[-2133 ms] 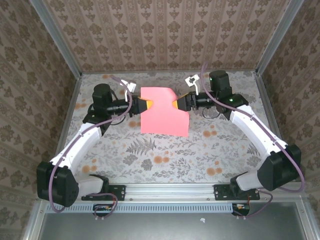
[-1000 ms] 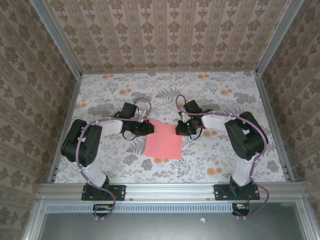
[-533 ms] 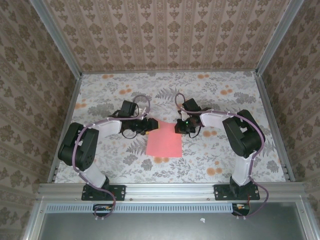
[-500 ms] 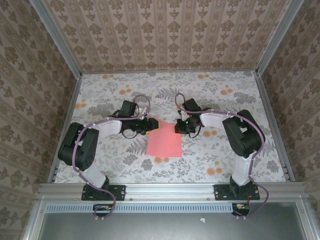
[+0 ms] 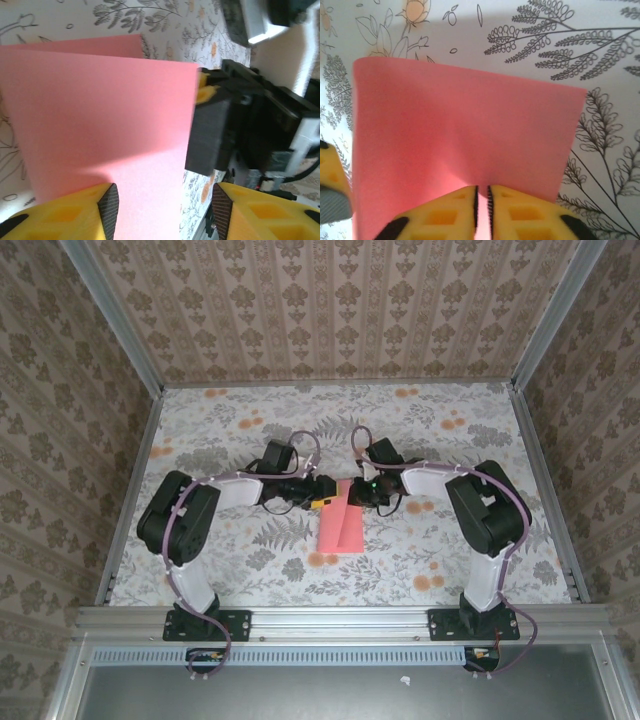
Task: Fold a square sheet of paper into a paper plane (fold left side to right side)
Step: First fold in half a square sheet of paper at the center of the table.
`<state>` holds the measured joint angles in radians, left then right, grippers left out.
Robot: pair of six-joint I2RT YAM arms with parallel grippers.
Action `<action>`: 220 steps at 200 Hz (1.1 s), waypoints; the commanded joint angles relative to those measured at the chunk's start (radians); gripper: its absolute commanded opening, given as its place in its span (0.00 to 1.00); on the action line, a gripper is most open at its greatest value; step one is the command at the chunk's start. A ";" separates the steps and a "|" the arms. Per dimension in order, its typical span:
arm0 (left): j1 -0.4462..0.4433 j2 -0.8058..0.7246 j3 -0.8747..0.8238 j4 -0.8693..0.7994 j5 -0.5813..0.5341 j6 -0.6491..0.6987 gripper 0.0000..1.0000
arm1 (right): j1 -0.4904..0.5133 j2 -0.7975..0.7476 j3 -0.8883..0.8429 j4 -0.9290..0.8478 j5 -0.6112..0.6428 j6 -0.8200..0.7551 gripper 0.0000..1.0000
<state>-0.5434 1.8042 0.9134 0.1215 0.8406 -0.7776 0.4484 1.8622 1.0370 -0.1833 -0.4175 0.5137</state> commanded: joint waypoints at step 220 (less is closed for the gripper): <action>-0.011 -0.036 0.049 -0.070 -0.064 0.059 0.51 | 0.009 -0.177 -0.197 0.151 -0.135 0.195 0.01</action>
<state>-0.5488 1.8240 0.9424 0.1070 0.8055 -0.7780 0.4511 1.6894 0.8146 0.0570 -0.6029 0.7563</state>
